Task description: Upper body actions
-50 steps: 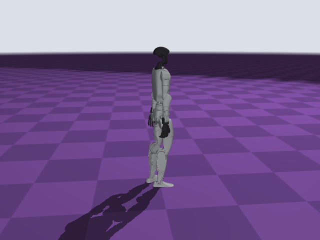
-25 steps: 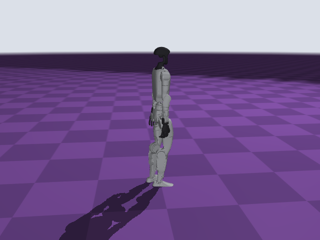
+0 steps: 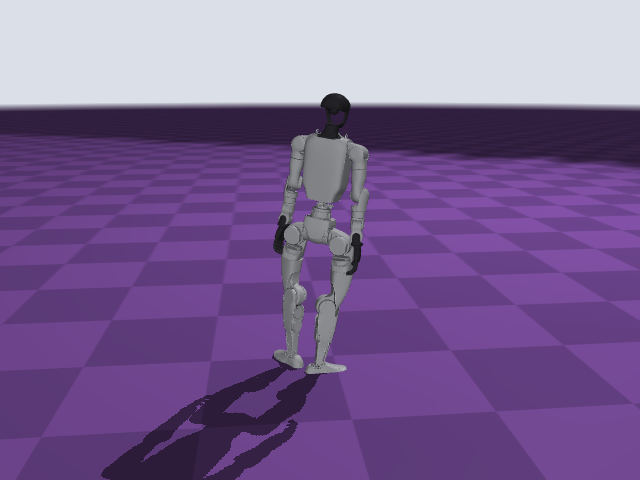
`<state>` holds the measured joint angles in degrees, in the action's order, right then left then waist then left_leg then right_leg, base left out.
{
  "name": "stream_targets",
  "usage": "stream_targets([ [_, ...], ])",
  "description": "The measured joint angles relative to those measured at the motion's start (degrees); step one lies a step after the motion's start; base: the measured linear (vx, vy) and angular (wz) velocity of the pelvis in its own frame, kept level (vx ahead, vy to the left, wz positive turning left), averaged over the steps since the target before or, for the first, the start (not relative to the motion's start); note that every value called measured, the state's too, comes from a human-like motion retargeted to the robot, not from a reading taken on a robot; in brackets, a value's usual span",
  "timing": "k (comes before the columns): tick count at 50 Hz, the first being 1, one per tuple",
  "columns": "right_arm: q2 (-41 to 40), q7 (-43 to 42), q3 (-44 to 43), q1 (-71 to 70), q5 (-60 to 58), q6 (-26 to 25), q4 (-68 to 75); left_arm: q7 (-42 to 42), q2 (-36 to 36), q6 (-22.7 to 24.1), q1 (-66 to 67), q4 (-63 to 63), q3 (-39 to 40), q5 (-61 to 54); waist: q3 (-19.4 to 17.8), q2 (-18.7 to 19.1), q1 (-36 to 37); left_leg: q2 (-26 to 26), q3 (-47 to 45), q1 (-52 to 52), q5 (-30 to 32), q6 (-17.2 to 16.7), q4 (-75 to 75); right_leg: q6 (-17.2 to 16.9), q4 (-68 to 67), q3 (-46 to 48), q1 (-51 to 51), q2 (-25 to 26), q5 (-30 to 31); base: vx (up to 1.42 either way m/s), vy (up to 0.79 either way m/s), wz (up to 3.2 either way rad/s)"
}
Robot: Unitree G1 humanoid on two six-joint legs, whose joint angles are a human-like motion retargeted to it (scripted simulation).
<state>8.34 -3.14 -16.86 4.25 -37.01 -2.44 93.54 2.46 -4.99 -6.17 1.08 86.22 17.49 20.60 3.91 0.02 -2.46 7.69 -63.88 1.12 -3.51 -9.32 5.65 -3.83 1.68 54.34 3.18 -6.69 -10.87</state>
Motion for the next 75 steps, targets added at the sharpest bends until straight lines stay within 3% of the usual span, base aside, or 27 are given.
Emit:
stream_targets([
  [4, 0.23, -0.78, -0.47, -0.08, -0.86, -0.42, 0.42, 0.32, -0.32, -0.82, 1.64, 2.83, 2.93, -1.65, 1.32, 1.71, 2.34, -1.40, 8.16, -1.15, 2.13, -3.33, -3.60, -2.43, -0.94, 4.34, 2.50, 1.47, -0.08, 0.19, 0.32, 1.32],
  [10, 0.34, -1.06, -0.12, -1.19, 0.52, -0.33, -0.99, -1.10, -0.75, -3.52, 2.67, 7.06, 5.89, -2.94, 0.77, 2.94, 4.30, -4.59, 15.37, -1.94, 1.00, -0.17, -6.47, -3.31, -6.30, 8.57, 6.64, -1.44, 5.91, 0.20, 0.43, 1.08],
  [12, -0.17, -0.69, -0.35, -1.33, 1.89, 1.57, -2.48, -2.65, -0.92, -4.03, 2.65, 7.04, 5.79, -1.72, 0.01, 4.23, 4.26, -3.42, 19.32, -2.68, -0.02, 0.48, -5.09, -1.06, -10.72, 8.57, 7.45, -3.10, 11.11, 0.14, 0.33, 1.58],
  [15, -0.81, 0.17, 0.34, -1.15, 2.81, 2.89, -4.30, -5.48, -1.05, -4.86, 3.08, 5.98, 5.86, 1.13, -1.13, 7.25, 3.06, -1.45, 25.83, -2.68, -0.85, 1.57, -4.41, 6.58, -24.58, -0.43, 4.30, -6.48, 16.68, 0.27, 0.33, 1.58],
  [17, -1.29, -0.27, 1.56, -2.03, 3.51, 2.88, -4.32, -6.37, -1.28, -5.02, 3.25, 5.07, 6.15, 1.98, -1.95, 6.94, 3.23, -2.29, 28.00, -2.54, -0.92, 2.33, -4.71, 6.17, -35.15, -12.01, -1.07, -9.46, 17.28, 0.21, 0.25, 1.10],
  [18, -1.66, -0.27, 1.99, -2.54, 3.50, 2.83, -4.35, -6.23, -1.47, -4.77, 3.18, 4.81, 6.05, 1.72, -2.26, 6.69, 2.98, -2.84, 29.38, -2.80, -0.83, 2.79, -4.85, 4.20, -37.05, -17.28, -3.05, -8.55, 17.10, 0.13, 0.21, 1.23],
  [20, -2.62, 0.12, 2.73, -3.30, 3.00, 2.90, -4.83, -5.31, -1.85, -4.48, 2.77, 4.61, 6.16, 0.95, -2.63, 6.20, 1.83, -3.80, 32.86, -3.79, -0.41, 3.62, -4.98, -0.55, -38.56, -31.15, -7.91, -1.65, 15.49, 0.06, 0.10, 1.50],
  [22, -3.39, 0.09, 3.80, -3.54, 2.64, 3.54, -5.72, -4.55, -2.12, -4.45, 2.29, 4.50, 6.47, 0.21, -2.53, 6.20, 0.37, -3.98, 36.85, -5.24, -0.09, 4.10, -4.59, -3.03, -37.02, -36.95, -10.06, 3.26, 12.10, 0.09, 0.02, 1.64],
  [26, -4.29, 0.20, 5.74, -3.68, 1.19, 4.34, -7.32, -5.40, -2.89, -4.41, 1.13, 3.91, 6.22, -0.64, -2.89, 3.70, -0.98, -6.44, 42.86, -6.63, 0.01, 4.57, -3.74, -1.20, -26.65, -37.30, -10.56, 5.35, 4.53, 0.11, -0.04, 1.43],
  [30, -4.46, 1.53, 7.04, -3.78, -0.93, 4.49, -7.71, -6.09, -3.87, -4.17, -0.45, 3.94, 5.93, 0.29, -4.33, -0.79, -1.38, -11.50, 47.09, -5.26, -0.15, 5.16, -3.81, 1.28, -13.18, -43.83, -10.73, 8.04, 0.56, 0.13, -0.07, 1.22],
  [32, -4.49, 1.53, 7.51, -3.56, -2.06, 4.39, -7.66, -6.34, -4.28, -4.15, -0.80, 3.83, 5.51, 0.69, -4.74, -1.70, -0.84, -12.17, 48.25, -4.27, -0.32, 5.02, -3.95, 5.80, -11.48, -53.88, -10.74, 11.77, 2.08, 0.13, -0.08, 0.67],
  [33, -4.43, 1.55, 7.48, -3.69, -2.62, 4.29, -7.55, -6.54, -4.48, -4.23, -1.11, 3.75, 5.40, 0.93, -4.83, -2.45, 0.12, -12.72, 48.18, -4.22, -0.50, 4.98, -3.84, 3.86, -12.19, -51.19, -10.68, 9.18, 2.91, 0.12, -0.09, 0.46],
  [35, -4.33, 1.70, 6.64, -3.49, -3.33, 3.91, -7.48, -6.36, -4.39, -4.23, -1.38, 3.68, 4.76, 0.99, -4.85, -2.26, 0.21, -12.79, 50.34, -4.23, -0.71, 4.91, -3.42, 4.18, -12.09, -39.90, -9.46, 7.42, 1.24, 0.10, -0.08, 0.51],
  [37, -4.15, 1.80, 5.66, -3.57, -3.02, 3.79, -7.48, -5.83, -3.84, -4.10, -2.01, 3.96, 4.52, 0.06, -4.80, -2.32, 2.96, -12.45, 49.20, -4.19, -1.30, 4.67, -3.27, 3.39, -10.86, -41.83, -8.28, 7.15, 1.19, 0.05, -0.07, -0.05],
  [45, -3.64, 2.05, 4.52, -3.01, 0.91, 3.64, -5.46, -6.12, -2.23, -3.29, -0.64, 3.08, 3.80, -0.55, -3.18, -0.80, -0.37, -11.49, 52.70, -4.25, -2.49, 4.43, -2.82, 2.96, -9.13, -37.95, -6.47, 7.54, 0.22, 0.07, -0.08, 0.36],
  [58, -3.19, 3.21, 3.16, -2.91, -0.71, 2.17, -4.39, -4.73, -1.05, -3.22, -1.58, 4.92, 2.03, -0.98, -1.48, -2.11, -1.08, -11.58, 52.44, -7.02, -7.18, 2.18, 4.36, 2.25, -9.74, -40.11, -8.33, 5.95, 0.01, 0.02, -0.06, -0.08],
  [60, -3.12, 3.54, 2.99, -2.80, -1.22, 2.28, -5.30, -3.97, -0.60, -3.04, -1.83, 4.81, 1.92, -1.54, -1.50, -2.45, -0.35, -12.12, 55.18, -7.91, -8.05, 2.71, 6.48, 1.64, -10.33, -41.66, -9.08, 5.03, 0.61, 0.00, 0.04, -0.98],
  [65, -2.81, 3.37, 3.04, -2.66, -1.49, 2.49, -6.38, -3.36, 0.14, -2.64, -2.08, 5.09, 1.89, -2.94, -2.50, -3.34, 3.54, -16.38, 72.49, -7.41, -9.89, 6.23, 7.34, 1.15, -11.51, -49.57, -10.35, 4.65, 2.75, 0.00, 0.10, -1.71],
  [67, -2.72, 3.39, 2.97, -2.81, -1.66, 2.59, -6.63, -3.49, 0.29, -2.55, -2.04, 5.18, 1.77, -3.10, -2.33, -3.25, 3.15, -16.19, 73.66, -6.79, -10.54, 6.66, 6.45, 1.17, -11.75, -51.47, -11.30, 4.77, 3.73, -0.04, 0.12, -1.49],
  [70, -2.62, 3.54, 3.20, -3.60, -1.72, 3.04, -7.23, -4.38, 0.38, -2.41, -2.00, 4.83, 1.42, -3.29, -2.43, -2.62, -0.07, -14.66, 64.54, -4.96, -12.30, 10.80, 3.05, 1.52, -11.74, -53.42, -12.88, 5.49, 5.64, -0.12, 0.12, -1.27],
  [75, -2.86, 3.08, 5.68, -5.72, 0.98, 4.62, -8.12, -6.10, -0.58, -2.10, -2.55, 4.02, 0.93, -2.91, -5.16, -1.33, -4.54, -12.46, 53.09, -2.21, -12.24, 11.63, -1.19, 2.57, -10.38, -57.81, -15.65, 8.18, 9.76, -0.30, 0.09, -2.03],
])
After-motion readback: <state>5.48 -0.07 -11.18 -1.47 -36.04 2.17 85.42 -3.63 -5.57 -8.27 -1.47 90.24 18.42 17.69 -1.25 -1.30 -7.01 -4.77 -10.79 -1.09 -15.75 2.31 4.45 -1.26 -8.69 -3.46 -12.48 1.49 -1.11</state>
